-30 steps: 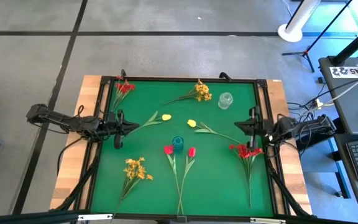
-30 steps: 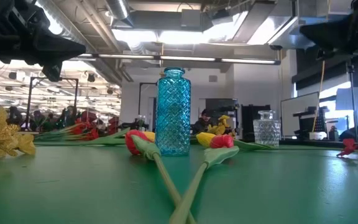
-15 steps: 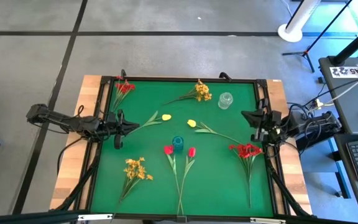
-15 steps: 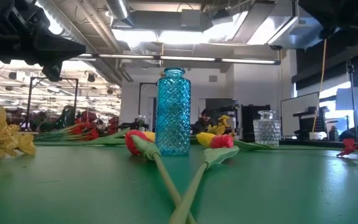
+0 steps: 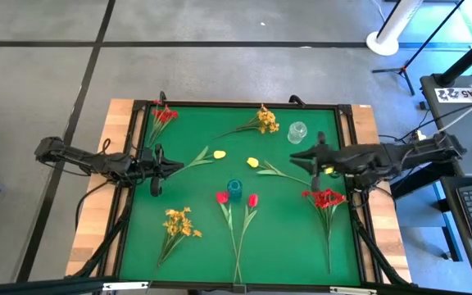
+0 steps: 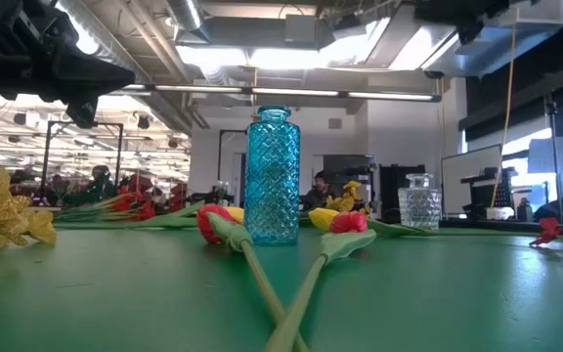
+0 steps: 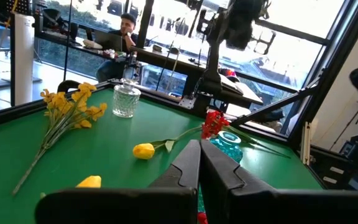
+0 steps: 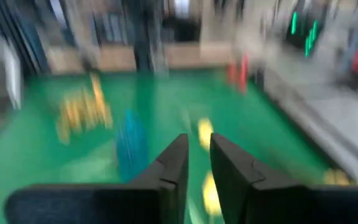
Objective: Sort flowers into vase by color
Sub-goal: Put the yellow flower into the blue vase
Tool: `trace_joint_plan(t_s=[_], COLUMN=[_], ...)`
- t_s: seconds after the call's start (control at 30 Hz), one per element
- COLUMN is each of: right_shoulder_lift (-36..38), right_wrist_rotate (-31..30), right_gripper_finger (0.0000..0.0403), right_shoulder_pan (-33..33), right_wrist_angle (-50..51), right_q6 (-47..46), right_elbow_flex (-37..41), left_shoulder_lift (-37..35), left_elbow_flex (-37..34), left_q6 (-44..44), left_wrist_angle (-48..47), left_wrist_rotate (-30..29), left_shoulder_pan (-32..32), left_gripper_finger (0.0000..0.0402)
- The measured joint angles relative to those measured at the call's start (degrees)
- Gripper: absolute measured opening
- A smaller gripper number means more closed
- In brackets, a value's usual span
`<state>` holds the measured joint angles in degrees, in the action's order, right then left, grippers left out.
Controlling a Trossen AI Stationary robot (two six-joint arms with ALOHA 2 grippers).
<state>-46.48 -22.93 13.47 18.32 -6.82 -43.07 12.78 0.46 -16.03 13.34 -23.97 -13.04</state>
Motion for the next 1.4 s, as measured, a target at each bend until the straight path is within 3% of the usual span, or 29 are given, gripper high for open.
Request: trace_joint_plan(t_s=[0.17, 0.3, 0.53, 0.77, 1.13, 1.4], right_shoulder_lift=[-8.99, -14.63, -22.44, -27.5, -29.2, -29.18], right_wrist_rotate=[-0.03, 1.06, 1.54, 9.48, 10.35, 18.04], right_gripper_finger=[0.0102, 0.0116, 0.0119, 0.012, 0.012, 0.012], right_shoulder_pan=[0.0, -0.01, -1.42, -6.63, -16.29, -19.65], right_wrist_angle=[21.0, 25.51, 23.03, 13.29, 6.83, 0.77], right_q6=[-5.7, -10.86, -14.48, -13.67, -9.22, -7.73], right_elbow_flex=[-5.83, -5.27, -0.54, 5.82, 9.86, 12.85], left_shoulder_lift=[0.0, 0.0, 0.0, -0.01, 0.01, 0.01], left_elbow_flex=[-0.02, -0.02, -0.02, -0.02, -0.01, -0.02], left_q6=[0.02, 0.02, 0.02, 0.02, 0.02, 0.02], left_wrist_angle=[0.0, -0.02, -0.02, 0.0, -0.01, -0.02], left_wrist_rotate=[0.0, 0.02, 0.02, 0.01, 0.02, 0.02], left_shoulder_pan=[0.0, 0.0, 0.0, 0.0, 0.0, 0.0], left_gripper_finger=[0.0, 0.0, 0.0, 0.0, 0.0, 0.0])
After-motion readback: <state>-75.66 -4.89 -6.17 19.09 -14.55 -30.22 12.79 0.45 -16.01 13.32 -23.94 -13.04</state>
